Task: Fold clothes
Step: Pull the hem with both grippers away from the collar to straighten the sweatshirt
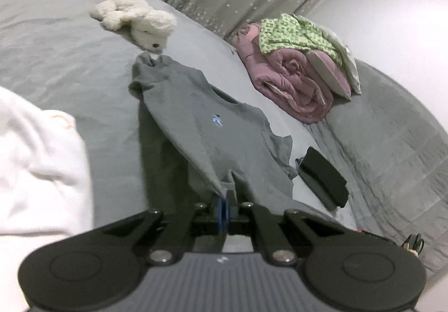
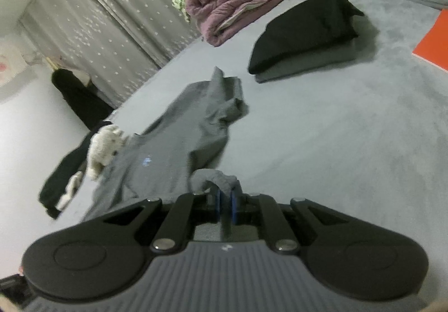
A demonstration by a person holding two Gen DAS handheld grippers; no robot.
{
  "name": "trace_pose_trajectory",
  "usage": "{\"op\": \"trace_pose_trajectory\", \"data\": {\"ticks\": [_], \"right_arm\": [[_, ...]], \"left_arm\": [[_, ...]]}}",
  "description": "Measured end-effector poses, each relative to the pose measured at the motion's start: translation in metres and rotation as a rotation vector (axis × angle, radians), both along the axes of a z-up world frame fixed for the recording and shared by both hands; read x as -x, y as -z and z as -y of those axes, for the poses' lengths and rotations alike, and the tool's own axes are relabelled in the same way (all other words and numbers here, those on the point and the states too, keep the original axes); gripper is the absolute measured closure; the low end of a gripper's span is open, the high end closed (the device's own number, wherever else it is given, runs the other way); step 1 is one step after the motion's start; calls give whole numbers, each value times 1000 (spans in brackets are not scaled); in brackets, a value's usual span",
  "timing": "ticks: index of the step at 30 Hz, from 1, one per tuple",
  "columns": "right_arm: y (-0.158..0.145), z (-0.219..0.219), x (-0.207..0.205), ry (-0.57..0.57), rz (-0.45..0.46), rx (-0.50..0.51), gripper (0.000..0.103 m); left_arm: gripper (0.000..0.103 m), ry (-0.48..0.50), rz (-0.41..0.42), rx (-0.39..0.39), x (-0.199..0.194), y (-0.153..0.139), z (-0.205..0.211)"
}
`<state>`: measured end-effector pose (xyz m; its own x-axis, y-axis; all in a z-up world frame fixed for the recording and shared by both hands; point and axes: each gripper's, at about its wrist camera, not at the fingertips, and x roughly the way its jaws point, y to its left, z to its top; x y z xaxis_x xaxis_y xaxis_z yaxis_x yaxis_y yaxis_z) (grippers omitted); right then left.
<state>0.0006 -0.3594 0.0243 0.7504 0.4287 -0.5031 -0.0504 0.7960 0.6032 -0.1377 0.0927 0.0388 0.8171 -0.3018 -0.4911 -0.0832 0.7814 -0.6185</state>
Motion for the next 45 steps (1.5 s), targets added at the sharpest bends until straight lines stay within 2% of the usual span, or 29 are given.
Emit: {"op": "trace_pose_trajectory", "data": {"ticks": [9,15,19,25,30,33,34,36,37,39,40,43,44,45], "right_arm": [[-40,15,34,44,72,-78,95],[-51,31,48,72,14,-78,95],[-40,32,52,56,-47,-10,95],[-7,29,46,36,-155,100,95],[23,26,37,26,-239,191,95],[32,26,34,27,-261,190,94],[32,28,36,27,-259,180,87],[30,31,39,25,-252,163,86],[29,32,41,15,-248,154,84],[27,34,43,-1,-243,142,74],[27,34,44,-10,-242,139,64],[30,29,44,-42,-249,161,63],[31,26,43,-54,-252,173,65],[32,24,43,-63,-254,187,71]], "left_arm": [[101,38,-69,76,23,-9,-28],[101,61,-154,39,28,-3,-34],[101,81,-224,30,28,9,-41],[101,121,-330,-11,18,35,-41],[101,123,-367,-37,18,46,-44],[100,149,-366,-1,18,47,-46],[99,164,-363,21,19,46,-47],[97,200,-360,53,21,47,-48],[92,215,-360,61,22,47,-48],[85,243,-372,51,24,50,-47],[84,255,-383,44,24,51,-46],[86,273,-408,15,25,55,-40],[94,280,-407,-1,26,55,-37],[96,288,-398,-24,27,53,-34]]}}
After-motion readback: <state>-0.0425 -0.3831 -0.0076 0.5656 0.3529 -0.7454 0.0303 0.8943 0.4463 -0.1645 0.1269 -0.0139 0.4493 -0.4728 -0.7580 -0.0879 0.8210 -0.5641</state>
